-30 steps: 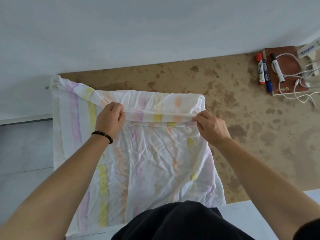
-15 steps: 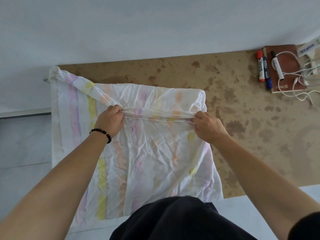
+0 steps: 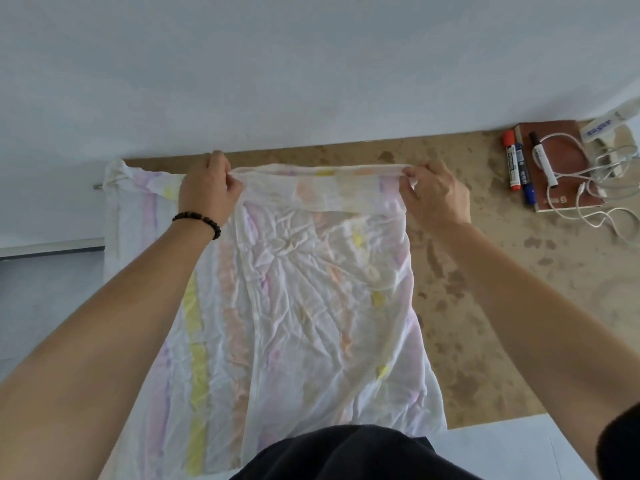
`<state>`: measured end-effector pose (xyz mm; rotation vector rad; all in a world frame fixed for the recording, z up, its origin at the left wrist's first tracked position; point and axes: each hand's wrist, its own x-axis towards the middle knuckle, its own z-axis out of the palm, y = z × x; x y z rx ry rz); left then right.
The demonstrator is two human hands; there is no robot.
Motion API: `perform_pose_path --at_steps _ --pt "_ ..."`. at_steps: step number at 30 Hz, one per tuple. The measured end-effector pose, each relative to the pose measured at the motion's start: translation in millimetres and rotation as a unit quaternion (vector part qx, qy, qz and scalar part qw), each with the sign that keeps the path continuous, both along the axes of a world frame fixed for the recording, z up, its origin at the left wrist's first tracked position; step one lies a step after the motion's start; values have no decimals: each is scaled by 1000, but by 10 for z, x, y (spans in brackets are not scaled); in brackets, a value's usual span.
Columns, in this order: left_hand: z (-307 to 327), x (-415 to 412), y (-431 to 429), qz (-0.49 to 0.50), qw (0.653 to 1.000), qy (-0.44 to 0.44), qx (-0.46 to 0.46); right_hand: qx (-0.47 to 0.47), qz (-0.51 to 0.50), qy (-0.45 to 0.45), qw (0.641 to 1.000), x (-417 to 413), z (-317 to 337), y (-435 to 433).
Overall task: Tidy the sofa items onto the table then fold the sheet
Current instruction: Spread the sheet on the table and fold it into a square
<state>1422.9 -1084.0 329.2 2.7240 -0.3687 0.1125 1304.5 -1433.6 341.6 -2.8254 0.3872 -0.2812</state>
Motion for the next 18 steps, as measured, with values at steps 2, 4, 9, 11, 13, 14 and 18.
perform_pose_path --at_steps 2,4,9,11,13,14,18 --pt "-49 239 -42 1 999 23 40 2 -10 56 998 266 -57 -157" --pt "-158 382 -66 -8 995 54 87 5 15 85 996 452 -155 -266" --pt "-484 450 -138 -57 978 112 167 -21 78 122 989 645 -494 -385" --pt "-559 464 -174 -53 979 102 169 -17 66 144 987 687 -609 -418" --pt "-603 513 -209 -50 983 64 164 -12 60 144 988 736 -696 -456" --pt "-613 552 -225 -44 985 40 161 -11 55 136 989 776 -723 -474" --pt "-629 733 -312 66 990 1 124 4 -3 102 995 1027 -753 -512"
